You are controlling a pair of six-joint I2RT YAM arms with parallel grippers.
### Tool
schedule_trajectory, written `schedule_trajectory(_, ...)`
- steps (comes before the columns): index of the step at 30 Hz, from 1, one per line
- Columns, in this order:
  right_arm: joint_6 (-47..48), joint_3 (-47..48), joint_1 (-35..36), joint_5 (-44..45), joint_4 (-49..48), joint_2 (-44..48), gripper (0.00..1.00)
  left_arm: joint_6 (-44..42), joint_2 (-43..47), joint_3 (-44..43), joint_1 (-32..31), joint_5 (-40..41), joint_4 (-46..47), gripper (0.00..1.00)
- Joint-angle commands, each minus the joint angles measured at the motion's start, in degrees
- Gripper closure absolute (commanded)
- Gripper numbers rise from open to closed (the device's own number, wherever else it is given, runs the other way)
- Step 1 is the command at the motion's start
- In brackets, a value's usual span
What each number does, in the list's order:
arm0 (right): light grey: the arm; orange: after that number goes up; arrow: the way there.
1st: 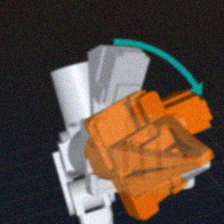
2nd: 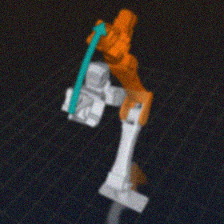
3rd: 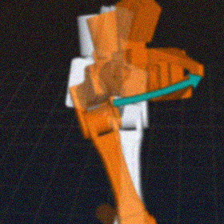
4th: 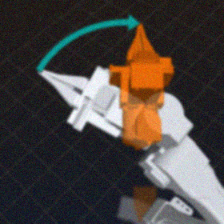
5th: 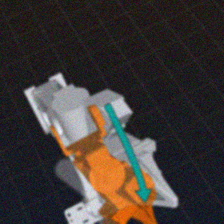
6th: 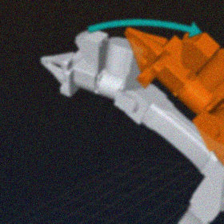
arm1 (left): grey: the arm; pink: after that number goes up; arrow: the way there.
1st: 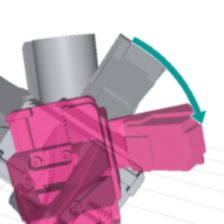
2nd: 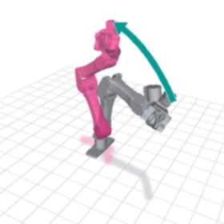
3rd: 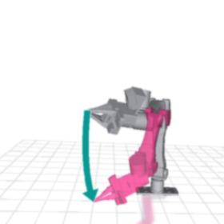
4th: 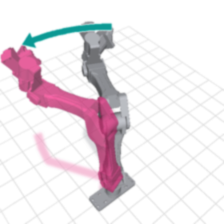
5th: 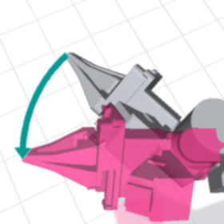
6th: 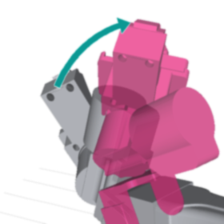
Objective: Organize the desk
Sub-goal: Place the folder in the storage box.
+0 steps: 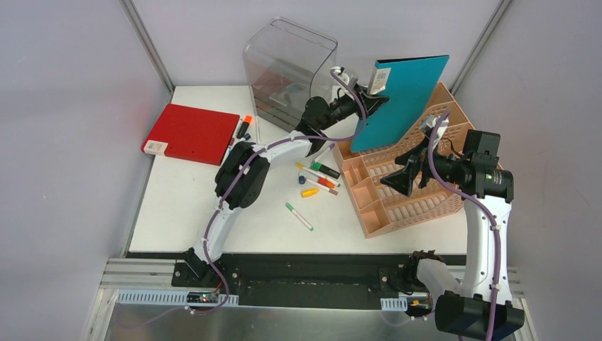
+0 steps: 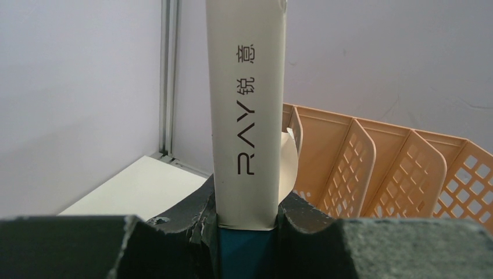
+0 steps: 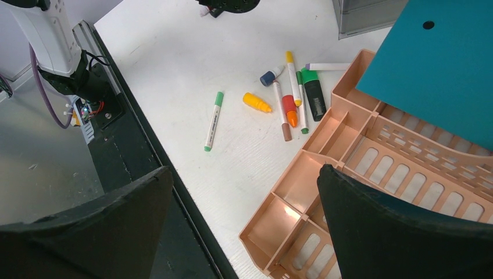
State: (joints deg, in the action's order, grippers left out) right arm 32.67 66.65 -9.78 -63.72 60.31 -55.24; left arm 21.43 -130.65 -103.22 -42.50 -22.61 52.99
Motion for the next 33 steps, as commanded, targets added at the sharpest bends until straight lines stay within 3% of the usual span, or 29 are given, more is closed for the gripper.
schedule_trajectory(1, 1.17, 1.02, -0.14, -0.94, -0.90, -0.03, 0.01, 0.46, -0.56, -5.46, -1.04, 1.07, 7.58, 1.00)
schedule_trajectory(30, 1.35, 0.48, 0.20, -0.96, -1.39, 0.80, 0.01, -4.18, -8.35, -10.06, -2.94, 3.61, 12.46, 1.00)
schedule_trajectory(33, 1.28, 0.41, 0.20, -1.01, -1.47, 0.82, 0.01, -4.29, -7.64, -7.47, -2.94, 4.40, 13.80, 0.73)
